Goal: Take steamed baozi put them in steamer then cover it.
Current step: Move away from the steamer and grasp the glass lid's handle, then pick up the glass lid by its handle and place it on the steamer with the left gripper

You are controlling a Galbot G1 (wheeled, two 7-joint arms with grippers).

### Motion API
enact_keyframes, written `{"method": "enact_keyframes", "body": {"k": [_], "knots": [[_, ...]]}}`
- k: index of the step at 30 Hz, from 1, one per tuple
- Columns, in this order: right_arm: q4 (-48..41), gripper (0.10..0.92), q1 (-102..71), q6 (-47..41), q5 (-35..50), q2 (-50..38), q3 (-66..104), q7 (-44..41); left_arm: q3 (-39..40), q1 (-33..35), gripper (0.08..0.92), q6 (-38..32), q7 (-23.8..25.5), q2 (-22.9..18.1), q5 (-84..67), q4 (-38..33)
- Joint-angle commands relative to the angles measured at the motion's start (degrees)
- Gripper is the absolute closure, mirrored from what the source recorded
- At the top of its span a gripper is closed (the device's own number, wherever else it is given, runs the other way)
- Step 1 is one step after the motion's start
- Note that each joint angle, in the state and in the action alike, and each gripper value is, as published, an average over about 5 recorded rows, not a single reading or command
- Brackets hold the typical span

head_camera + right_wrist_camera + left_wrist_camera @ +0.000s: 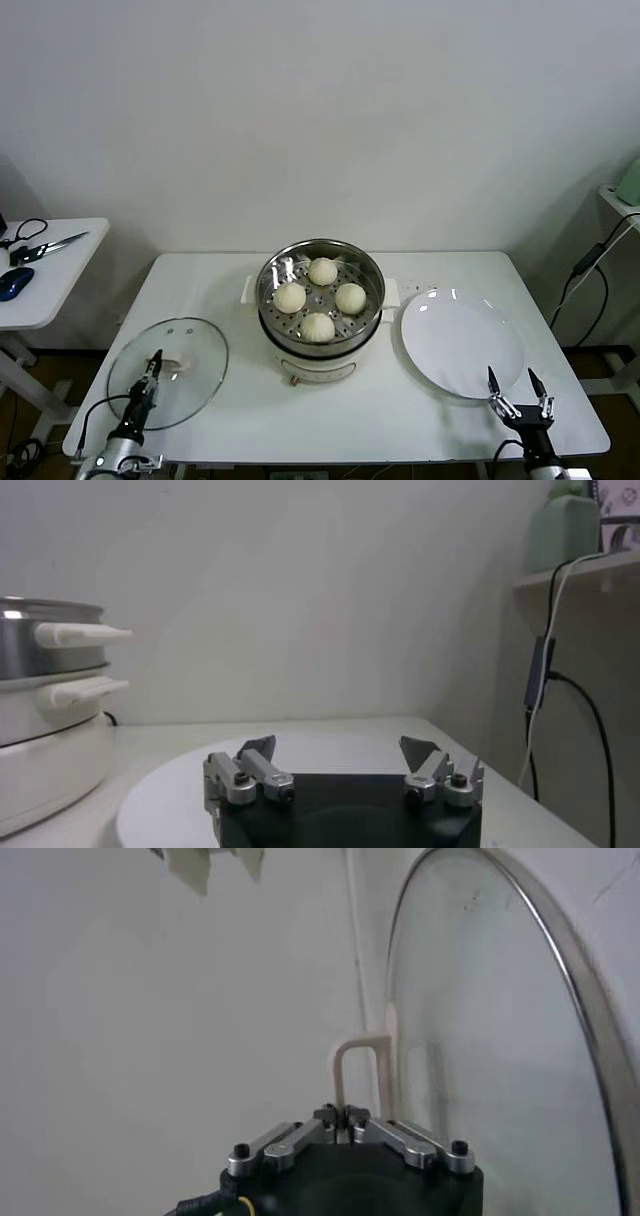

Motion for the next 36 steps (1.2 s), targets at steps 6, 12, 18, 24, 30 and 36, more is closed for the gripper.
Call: {"method": "enact_keyframes", "body": {"k": [6, 12, 18, 24, 30, 36], "knots": [[0.4, 0.203, -0.2, 0.2, -0.9, 0.8, 1.1, 0.0, -1.1, 0.9, 0.867, 1.2, 2.6, -0.2, -5.4, -7.5], [0.7, 0.203, -0.4, -0.5, -1.6, 0.5, 1.6, 0.3, -1.2, 6.1, 0.867, 8.2, 13.3, 3.1, -17.4, -24.2], [1.2, 0.203, -0.3, -1.9, -2.7, 0.2, 1.6, 0.7, -0.7, 8.6, 0.867, 20.2, 25.1, 7.1, -24.9, -39.2], [1.6, 0.203, -0.2, -2.7, -3.5, 0.6, 1.5, 1.3, 1.5, 6.7, 0.867, 28.3, 31.8, 10.0, -24.1, -47.3], [1.2, 0.203, 0.4, -3.5, -4.8, 0.8, 1.3, 1.6, 9.0, 2.6, 0.867, 34.8, 35.5, 11.5, -19.1, -52.1], [1.1, 0.203, 1.6, -4.3, -6.5, 1.1, 1.1, 2.0, 19.8, -3.8, 0.867, 39.7, 39.0, 9.0, -8.1, -53.5]]}}
